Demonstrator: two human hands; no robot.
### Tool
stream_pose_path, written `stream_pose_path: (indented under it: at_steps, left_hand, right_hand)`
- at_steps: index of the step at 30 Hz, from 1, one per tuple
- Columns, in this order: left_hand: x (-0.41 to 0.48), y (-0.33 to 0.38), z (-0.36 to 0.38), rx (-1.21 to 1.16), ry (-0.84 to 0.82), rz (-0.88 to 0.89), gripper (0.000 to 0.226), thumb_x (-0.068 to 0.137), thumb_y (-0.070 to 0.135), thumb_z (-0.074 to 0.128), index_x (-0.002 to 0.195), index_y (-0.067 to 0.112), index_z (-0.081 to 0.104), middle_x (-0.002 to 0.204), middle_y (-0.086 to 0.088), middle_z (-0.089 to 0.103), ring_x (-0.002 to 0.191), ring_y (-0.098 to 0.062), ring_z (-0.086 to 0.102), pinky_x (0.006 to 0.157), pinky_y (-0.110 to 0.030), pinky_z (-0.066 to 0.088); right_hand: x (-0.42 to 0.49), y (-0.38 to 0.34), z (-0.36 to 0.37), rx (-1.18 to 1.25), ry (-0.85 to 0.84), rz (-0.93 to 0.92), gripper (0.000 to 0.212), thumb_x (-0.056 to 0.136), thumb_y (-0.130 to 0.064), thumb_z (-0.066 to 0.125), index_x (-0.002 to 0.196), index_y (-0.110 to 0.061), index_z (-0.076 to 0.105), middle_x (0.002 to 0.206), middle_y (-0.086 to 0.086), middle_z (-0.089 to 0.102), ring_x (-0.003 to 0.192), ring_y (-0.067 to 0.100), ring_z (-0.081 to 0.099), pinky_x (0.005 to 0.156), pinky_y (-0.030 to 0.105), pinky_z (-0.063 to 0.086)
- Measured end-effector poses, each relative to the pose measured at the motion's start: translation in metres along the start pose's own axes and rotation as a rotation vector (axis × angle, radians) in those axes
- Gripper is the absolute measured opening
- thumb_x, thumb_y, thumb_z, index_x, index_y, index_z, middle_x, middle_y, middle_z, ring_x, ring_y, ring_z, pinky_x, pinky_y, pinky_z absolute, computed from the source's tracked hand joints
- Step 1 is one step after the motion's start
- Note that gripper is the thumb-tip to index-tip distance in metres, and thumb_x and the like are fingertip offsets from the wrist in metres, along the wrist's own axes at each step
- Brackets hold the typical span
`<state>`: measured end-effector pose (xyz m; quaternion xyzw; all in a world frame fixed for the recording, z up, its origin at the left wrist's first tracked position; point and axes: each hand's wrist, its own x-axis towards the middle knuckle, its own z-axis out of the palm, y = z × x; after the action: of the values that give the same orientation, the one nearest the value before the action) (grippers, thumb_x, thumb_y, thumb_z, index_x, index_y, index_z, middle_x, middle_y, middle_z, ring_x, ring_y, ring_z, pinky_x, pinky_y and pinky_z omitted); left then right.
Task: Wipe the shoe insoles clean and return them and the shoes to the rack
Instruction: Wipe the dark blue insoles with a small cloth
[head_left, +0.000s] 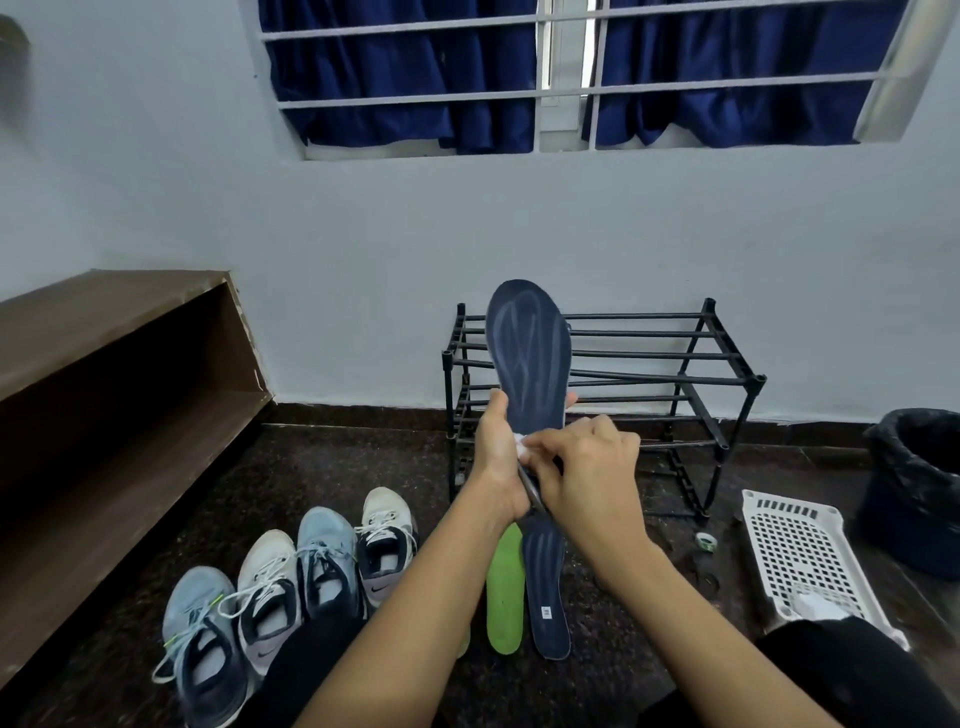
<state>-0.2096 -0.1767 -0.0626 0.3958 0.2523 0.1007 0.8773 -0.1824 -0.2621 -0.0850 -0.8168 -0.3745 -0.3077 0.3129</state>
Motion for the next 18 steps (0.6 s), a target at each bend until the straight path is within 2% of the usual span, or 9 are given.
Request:
stream_pose_path:
  at_steps: [3, 8, 12, 16, 18]
  left_hand:
    - [-0.001, 0.0, 0.001, -0.009, -0.003, 0.008, 0.079, 0.098, 0.062, 0.018, 0.109, 0.005, 0.071, 0.095, -0.018, 0.073, 0.084, -0.025, 0.071, 0.078, -0.034, 0.055]
    - [-0.009, -0.013, 0.008, 0.035, 0.001, -0.001, 0.07, 0.1, 0.059, 0.026, 0.091, 0.007, 0.071, 0.075, -0.013, 0.073, 0.073, -0.024, 0.069, 0.071, -0.033, 0.054]
    - [-0.012, -0.016, 0.012, 0.071, -0.011, -0.045, 0.066, 0.1, 0.058, 0.028, 0.091, 0.008, 0.07, 0.072, -0.012, 0.072, 0.066, -0.022, 0.07, 0.063, -0.03, 0.054]
    - [-0.005, -0.005, 0.006, 0.009, 0.022, -0.022, 0.073, 0.099, 0.06, 0.024, 0.1, 0.005, 0.072, 0.09, -0.014, 0.073, 0.087, -0.026, 0.069, 0.077, -0.034, 0.054]
    - [-0.003, 0.001, 0.003, -0.015, 0.01, -0.013, 0.076, 0.099, 0.06, 0.02, 0.103, 0.005, 0.072, 0.093, -0.015, 0.073, 0.086, -0.025, 0.069, 0.079, -0.034, 0.053]
  right_hand:
    - [0.001, 0.002, -0.001, -0.055, -0.012, -0.008, 0.01, 0.072, -0.021, 0.069, 0.071, -0.03, 0.073, 0.057, -0.008, 0.063, 0.064, 0.019, 0.046, 0.062, 0.034, 0.022]
    - [0.016, 0.011, -0.002, -0.154, 0.026, 0.016, 0.015, 0.077, -0.032, 0.059, 0.074, -0.031, 0.073, 0.06, -0.007, 0.064, 0.067, 0.02, 0.045, 0.063, 0.034, 0.016]
    - [0.019, 0.016, 0.0, -0.093, 0.052, 0.061, 0.012, 0.079, -0.033, 0.063, 0.08, -0.028, 0.074, 0.066, -0.008, 0.067, 0.071, 0.02, 0.045, 0.064, 0.032, 0.015]
    - [0.008, 0.004, 0.002, -0.001, 0.034, 0.034, 0.013, 0.075, -0.029, 0.063, 0.08, -0.028, 0.074, 0.065, -0.008, 0.065, 0.069, 0.02, 0.047, 0.066, 0.032, 0.019]
    - [0.002, 0.001, 0.003, -0.001, 0.0, 0.022, 0.013, 0.073, -0.028, 0.062, 0.079, -0.03, 0.074, 0.062, -0.009, 0.064, 0.067, 0.018, 0.046, 0.064, 0.032, 0.022]
